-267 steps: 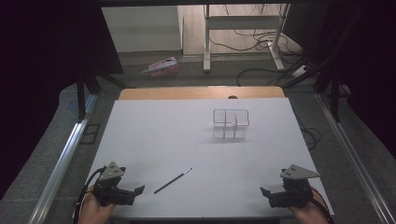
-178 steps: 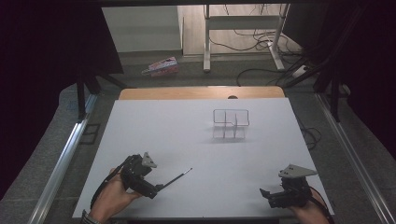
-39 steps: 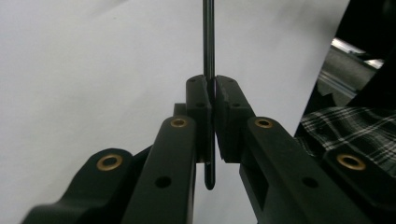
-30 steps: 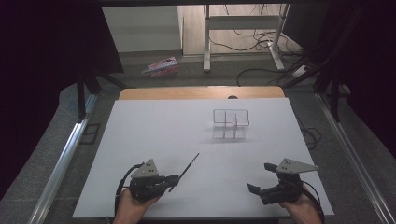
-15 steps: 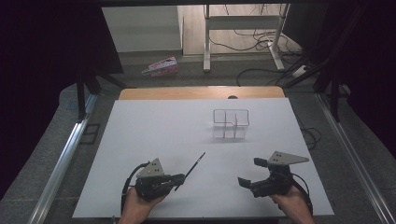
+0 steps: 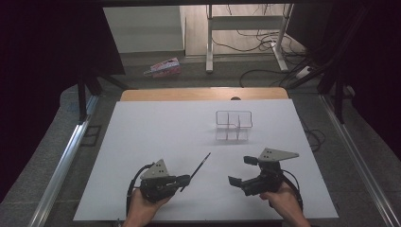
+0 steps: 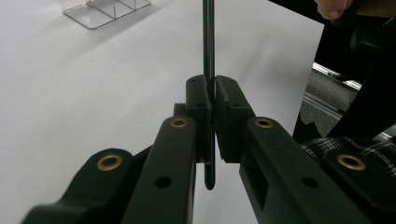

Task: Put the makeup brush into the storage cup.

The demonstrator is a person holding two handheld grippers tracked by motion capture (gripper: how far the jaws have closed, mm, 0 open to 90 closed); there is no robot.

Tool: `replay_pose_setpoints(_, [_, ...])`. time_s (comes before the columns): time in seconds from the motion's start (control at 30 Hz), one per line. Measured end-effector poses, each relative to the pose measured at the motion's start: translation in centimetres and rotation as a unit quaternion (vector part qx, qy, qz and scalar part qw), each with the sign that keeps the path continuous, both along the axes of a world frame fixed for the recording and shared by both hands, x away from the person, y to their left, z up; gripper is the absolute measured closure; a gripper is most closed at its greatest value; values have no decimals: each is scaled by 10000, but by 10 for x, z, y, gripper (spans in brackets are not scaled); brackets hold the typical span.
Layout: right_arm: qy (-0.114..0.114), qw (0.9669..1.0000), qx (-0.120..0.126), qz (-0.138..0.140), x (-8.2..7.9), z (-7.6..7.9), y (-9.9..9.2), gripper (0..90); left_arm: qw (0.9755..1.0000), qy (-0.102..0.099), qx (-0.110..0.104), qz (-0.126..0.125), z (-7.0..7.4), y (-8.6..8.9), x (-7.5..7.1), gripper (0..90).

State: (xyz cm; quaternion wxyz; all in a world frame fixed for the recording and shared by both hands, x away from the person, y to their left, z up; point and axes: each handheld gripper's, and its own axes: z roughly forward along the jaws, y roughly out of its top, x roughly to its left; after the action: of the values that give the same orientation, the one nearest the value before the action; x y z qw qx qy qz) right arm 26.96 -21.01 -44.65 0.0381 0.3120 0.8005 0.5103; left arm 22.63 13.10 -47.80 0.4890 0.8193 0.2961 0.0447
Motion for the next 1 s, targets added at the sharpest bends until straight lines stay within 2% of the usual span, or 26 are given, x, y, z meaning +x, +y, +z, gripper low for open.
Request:
replay_pose_setpoints(0.13, [50,10000,12,68,3,1,8,5,10000,-17,4,-31,-1,-4,1,854])
replay_pose_setpoints(0.37, [62,9998,-173,66,7,-2,21,9,9999,-44,5,-92,-2,-10,2,854])
replay_pose_setpoints(0.73, [487,9986,23,194,15,1,41,23,9998,-73,-1,-160,-3,-17,1,854])
replay_pose_setpoints(0.83, [474,9987,-18,190,15,2,45,63,9998,-79,-16,-162,-2,-17,1,854])
replay_pose_setpoints(0.87, [491,9986,-73,174,15,3,49,145,9998,-92,-21,-158,-2,-17,1,854])
replay_pose_setpoints(0.9, [491,9986,-73,174,15,3,49,145,9998,-91,-30,-157,-2,-17,1,854])
replay_pose_setpoints(0.97, [684,9975,-88,162,15,6,52,239,9998,-97,-33,-161,-2,-17,1,854])
replay_pose_setpoints(1.0, [698,9974,-42,175,16,6,52,278,9998,-103,-30,-163,-1,-17,1,854])
